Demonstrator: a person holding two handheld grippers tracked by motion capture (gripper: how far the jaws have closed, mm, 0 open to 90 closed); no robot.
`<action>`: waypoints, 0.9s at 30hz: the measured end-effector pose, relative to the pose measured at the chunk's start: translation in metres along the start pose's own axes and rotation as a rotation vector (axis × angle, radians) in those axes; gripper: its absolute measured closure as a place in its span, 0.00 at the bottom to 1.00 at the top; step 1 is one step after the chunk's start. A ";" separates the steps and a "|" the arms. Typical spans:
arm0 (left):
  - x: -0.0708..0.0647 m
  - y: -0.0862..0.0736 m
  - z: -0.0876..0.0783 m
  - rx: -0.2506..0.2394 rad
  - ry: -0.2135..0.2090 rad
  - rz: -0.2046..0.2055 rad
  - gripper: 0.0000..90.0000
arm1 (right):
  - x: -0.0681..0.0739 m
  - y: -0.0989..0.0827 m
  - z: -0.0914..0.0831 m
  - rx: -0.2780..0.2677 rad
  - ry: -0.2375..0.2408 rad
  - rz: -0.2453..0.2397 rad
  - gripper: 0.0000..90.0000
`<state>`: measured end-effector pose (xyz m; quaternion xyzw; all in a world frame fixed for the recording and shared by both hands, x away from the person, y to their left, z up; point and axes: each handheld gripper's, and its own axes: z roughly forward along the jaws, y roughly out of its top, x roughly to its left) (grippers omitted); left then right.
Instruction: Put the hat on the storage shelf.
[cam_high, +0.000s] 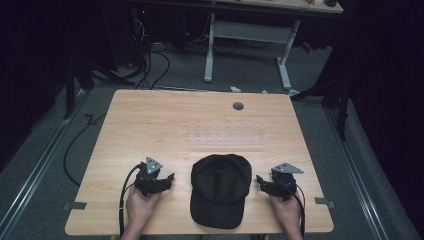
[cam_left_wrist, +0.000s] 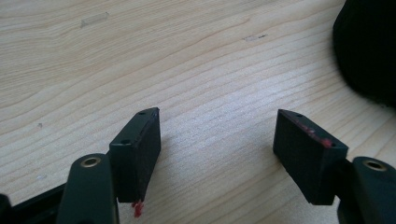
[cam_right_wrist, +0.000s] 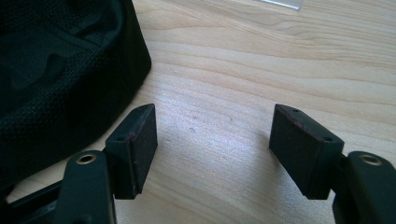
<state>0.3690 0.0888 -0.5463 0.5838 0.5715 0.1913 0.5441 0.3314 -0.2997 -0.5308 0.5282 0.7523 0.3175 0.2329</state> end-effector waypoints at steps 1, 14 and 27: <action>0.000 0.000 0.000 0.001 0.000 0.001 0.36 | 0.000 0.000 0.000 0.000 0.000 0.000 0.36; 0.000 0.000 0.000 0.000 0.002 -0.005 0.36 | -0.001 0.000 0.000 0.001 -0.011 0.010 0.36; 0.001 0.001 -0.001 -0.002 0.004 -0.021 0.35 | 0.002 -0.001 -0.001 -0.009 -0.014 0.009 0.47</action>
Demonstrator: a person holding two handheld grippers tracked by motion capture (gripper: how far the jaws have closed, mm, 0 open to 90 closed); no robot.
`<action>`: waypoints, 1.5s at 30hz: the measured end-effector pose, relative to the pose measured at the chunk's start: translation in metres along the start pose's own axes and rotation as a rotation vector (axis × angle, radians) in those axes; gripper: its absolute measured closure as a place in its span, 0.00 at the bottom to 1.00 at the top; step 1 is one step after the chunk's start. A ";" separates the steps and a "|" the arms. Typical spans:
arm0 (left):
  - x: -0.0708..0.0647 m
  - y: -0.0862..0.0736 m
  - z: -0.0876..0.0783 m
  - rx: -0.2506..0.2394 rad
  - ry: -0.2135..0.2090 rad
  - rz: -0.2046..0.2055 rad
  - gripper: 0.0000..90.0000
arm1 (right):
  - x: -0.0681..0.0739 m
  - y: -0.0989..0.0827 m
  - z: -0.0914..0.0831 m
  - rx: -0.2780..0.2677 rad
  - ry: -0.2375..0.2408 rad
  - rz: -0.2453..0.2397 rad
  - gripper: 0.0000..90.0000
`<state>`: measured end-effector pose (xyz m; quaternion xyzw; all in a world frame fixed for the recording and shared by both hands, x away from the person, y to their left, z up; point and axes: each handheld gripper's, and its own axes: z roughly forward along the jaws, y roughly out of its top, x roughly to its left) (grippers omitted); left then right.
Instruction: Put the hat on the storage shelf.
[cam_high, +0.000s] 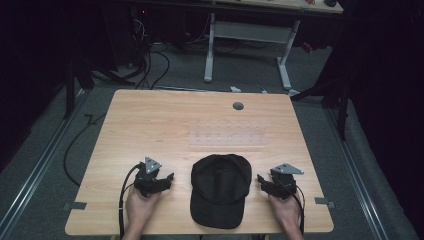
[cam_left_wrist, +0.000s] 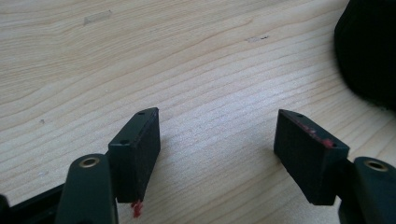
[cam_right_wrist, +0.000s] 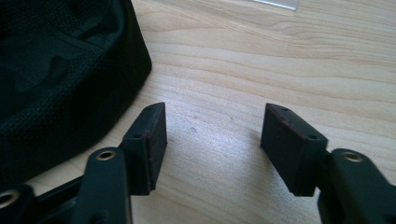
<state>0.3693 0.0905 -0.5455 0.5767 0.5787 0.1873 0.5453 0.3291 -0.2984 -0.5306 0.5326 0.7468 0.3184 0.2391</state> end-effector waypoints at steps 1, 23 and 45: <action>0.000 0.000 0.000 0.000 -0.001 -0.001 0.35 | 0.000 0.000 0.000 0.000 0.000 0.000 0.47; 0.000 0.000 0.000 0.003 0.001 0.009 0.34 | 0.001 0.007 -0.031 -0.068 0.136 0.051 0.61; -0.002 -0.002 0.000 0.000 0.007 0.018 0.33 | 0.039 0.030 -0.059 -0.184 0.244 -0.042 0.64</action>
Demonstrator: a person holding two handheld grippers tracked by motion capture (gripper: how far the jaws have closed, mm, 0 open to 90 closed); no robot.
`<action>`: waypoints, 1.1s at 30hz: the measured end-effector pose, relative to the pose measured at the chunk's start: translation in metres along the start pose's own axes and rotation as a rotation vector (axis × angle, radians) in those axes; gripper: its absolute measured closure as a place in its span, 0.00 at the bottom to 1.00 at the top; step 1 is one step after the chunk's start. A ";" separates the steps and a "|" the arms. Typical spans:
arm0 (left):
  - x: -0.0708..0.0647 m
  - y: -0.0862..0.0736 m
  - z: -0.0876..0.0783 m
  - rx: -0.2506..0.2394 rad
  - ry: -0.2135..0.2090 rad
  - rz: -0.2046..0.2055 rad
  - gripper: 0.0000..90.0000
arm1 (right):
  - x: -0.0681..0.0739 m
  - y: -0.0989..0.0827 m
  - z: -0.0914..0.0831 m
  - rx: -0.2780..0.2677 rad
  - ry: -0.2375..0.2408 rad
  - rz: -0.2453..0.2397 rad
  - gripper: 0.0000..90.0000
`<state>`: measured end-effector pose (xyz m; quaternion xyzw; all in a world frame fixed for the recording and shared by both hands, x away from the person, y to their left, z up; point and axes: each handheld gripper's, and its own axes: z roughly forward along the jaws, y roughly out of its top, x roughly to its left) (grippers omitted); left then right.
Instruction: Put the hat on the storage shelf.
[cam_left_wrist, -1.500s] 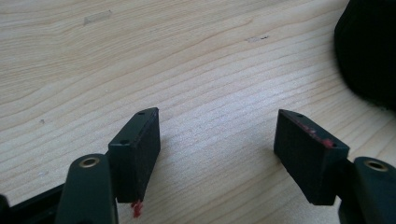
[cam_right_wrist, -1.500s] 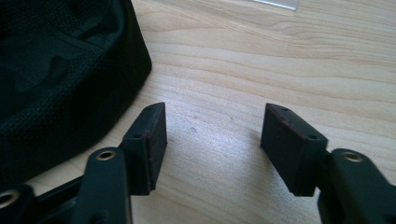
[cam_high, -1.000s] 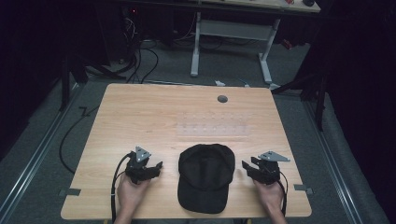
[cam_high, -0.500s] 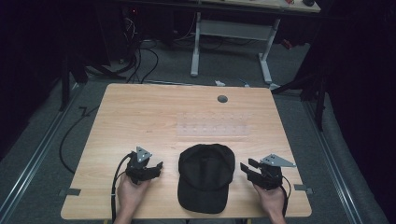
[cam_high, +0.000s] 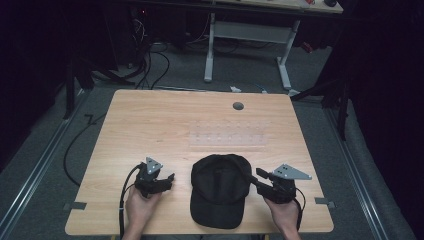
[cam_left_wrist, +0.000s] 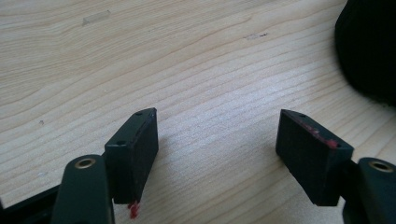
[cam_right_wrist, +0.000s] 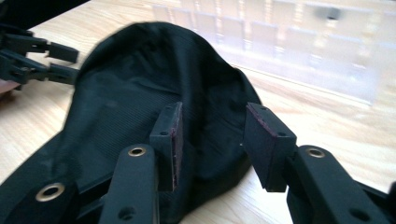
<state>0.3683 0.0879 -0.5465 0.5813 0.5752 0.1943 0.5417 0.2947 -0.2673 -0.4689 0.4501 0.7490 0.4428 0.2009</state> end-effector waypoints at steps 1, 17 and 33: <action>0.000 0.000 0.000 0.000 0.000 -0.001 0.33 | 0.003 0.003 0.001 0.001 0.007 -0.010 0.64; 0.000 0.000 0.000 0.001 -0.001 0.001 0.33 | 0.008 0.019 0.028 0.055 0.015 -0.018 0.65; 0.000 0.000 0.000 0.002 -0.001 0.000 0.33 | 0.011 0.020 0.043 0.091 0.011 -0.022 0.78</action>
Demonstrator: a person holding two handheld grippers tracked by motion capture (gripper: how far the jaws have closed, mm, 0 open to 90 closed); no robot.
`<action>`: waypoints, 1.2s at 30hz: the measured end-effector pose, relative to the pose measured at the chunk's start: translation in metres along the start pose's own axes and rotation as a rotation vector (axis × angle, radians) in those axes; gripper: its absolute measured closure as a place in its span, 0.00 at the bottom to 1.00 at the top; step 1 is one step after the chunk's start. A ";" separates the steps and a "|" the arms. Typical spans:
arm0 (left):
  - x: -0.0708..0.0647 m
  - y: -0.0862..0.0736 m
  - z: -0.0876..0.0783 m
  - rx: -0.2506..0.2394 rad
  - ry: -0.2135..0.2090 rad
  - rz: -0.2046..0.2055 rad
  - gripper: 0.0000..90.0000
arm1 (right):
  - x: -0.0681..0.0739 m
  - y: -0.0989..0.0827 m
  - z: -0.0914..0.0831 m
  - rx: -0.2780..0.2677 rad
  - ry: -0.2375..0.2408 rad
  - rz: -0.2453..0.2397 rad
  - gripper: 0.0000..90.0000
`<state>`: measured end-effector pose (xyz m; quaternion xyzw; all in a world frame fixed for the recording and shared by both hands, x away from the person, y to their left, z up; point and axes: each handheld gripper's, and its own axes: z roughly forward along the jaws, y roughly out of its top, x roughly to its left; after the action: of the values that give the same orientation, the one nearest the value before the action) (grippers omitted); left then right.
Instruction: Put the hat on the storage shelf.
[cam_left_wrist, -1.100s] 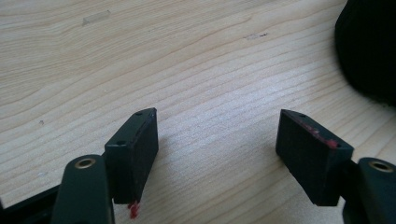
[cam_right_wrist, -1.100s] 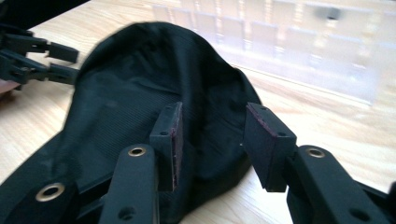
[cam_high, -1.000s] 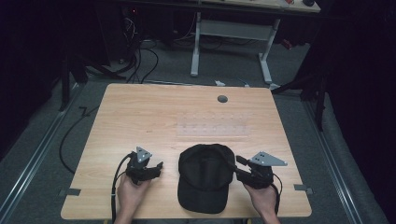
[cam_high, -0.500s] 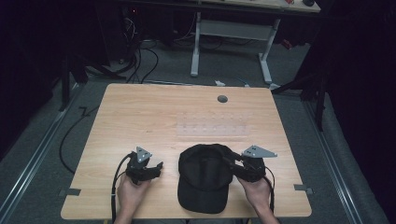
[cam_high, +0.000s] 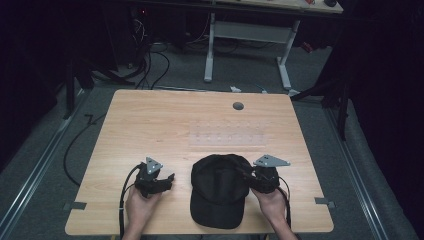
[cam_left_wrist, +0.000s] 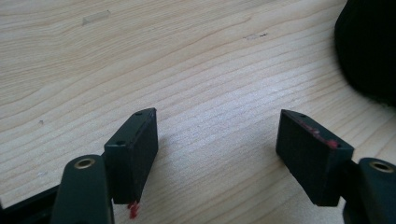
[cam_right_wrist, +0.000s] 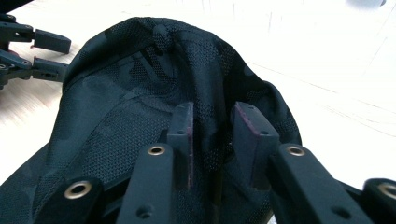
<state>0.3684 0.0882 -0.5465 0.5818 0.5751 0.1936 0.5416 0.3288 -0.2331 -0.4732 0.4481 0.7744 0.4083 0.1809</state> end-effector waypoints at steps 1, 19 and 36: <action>0.000 0.000 0.000 0.000 0.000 0.000 0.33 | 0.000 0.000 0.000 -0.001 -0.001 0.000 0.79; 0.000 0.000 0.000 0.000 0.000 0.000 0.33 | 0.000 0.000 0.001 -0.008 0.003 -0.009 0.94; 0.000 0.000 0.000 0.002 -0.002 0.001 0.32 | -0.001 0.002 -0.005 -0.020 0.030 -0.002 0.96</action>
<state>0.3685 0.0881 -0.5465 0.5827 0.5744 0.1927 0.5416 0.3268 -0.2364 -0.4688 0.4391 0.7736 0.4225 0.1740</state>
